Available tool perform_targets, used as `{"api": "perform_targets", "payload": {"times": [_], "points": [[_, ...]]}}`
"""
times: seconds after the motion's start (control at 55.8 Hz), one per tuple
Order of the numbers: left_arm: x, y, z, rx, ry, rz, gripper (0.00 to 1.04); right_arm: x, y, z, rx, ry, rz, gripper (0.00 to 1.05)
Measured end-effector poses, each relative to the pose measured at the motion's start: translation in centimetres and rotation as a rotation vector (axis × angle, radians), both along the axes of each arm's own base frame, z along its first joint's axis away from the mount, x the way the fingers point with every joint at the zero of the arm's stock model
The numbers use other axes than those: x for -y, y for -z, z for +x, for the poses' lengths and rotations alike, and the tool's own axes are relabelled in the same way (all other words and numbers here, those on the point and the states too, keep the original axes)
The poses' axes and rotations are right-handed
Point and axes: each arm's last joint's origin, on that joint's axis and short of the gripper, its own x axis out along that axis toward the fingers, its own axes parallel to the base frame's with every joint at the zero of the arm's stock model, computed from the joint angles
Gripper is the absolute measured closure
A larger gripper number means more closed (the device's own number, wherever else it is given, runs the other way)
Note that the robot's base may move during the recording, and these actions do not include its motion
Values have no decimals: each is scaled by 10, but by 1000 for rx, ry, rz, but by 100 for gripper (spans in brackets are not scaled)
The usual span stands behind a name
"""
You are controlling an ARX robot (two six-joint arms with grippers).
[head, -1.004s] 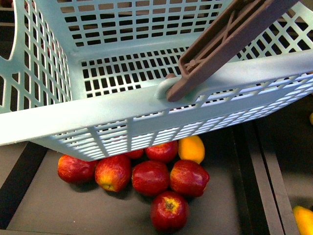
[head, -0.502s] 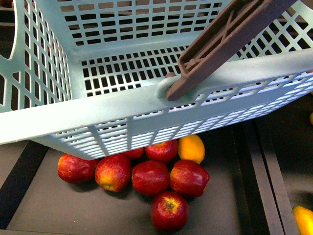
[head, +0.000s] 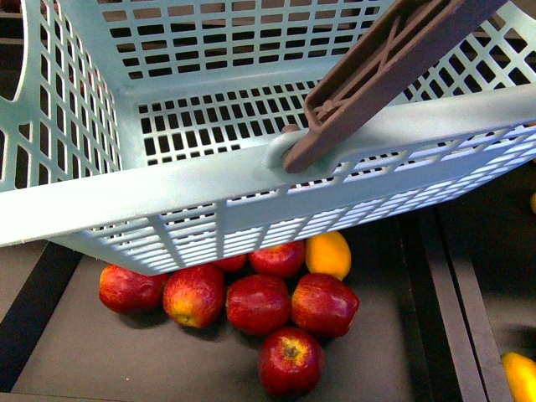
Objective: Pick lemon and mango into basket
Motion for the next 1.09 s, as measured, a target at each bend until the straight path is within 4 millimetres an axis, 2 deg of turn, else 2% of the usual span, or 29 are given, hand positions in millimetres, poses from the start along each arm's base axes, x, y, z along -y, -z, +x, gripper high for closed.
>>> {"api": "perform_targets", "payload": {"times": [0.072, 0.376, 0.466, 0.573, 0.663, 0.699, 0.753, 0.789, 0.914, 1.057, 1.093], "points": [[0, 0, 0, 0, 0, 0, 98, 0, 0, 0, 1, 0, 0, 23], [0, 0, 0, -1, 1, -1, 98, 0, -1, 0, 3, 0, 1, 24], [0, 0, 0, 0, 1, 0, 98, 0, -7, -1, 20, -7, 23, 24], [0, 0, 0, -1, 1, -1, 98, 1, -24, 0, 70, -16, 28, 24], [0, 0, 0, 0, 0, -1, 98, 5, -56, 3, 172, -20, 63, 24], [0, 0, 0, 0, 1, 0, 98, 5, -77, 3, 230, -21, 89, 24], [0, 0, 0, 0, 1, 0, 98, 4, -104, 1, 304, -31, 124, 24], [0, 0, 0, -1, 1, -1, 98, 3, -114, -1, 330, -33, 137, 24], [0, 0, 0, -1, 1, -1, 98, 0, -167, -6, 474, -48, 195, 24], [0, 0, 0, 0, 0, -1, 98, -3, -238, -15, 664, -66, 205, 24], [0, 0, 0, 0, 0, 0, 98, -4, -249, -16, 693, -72, 200, 24]]}}
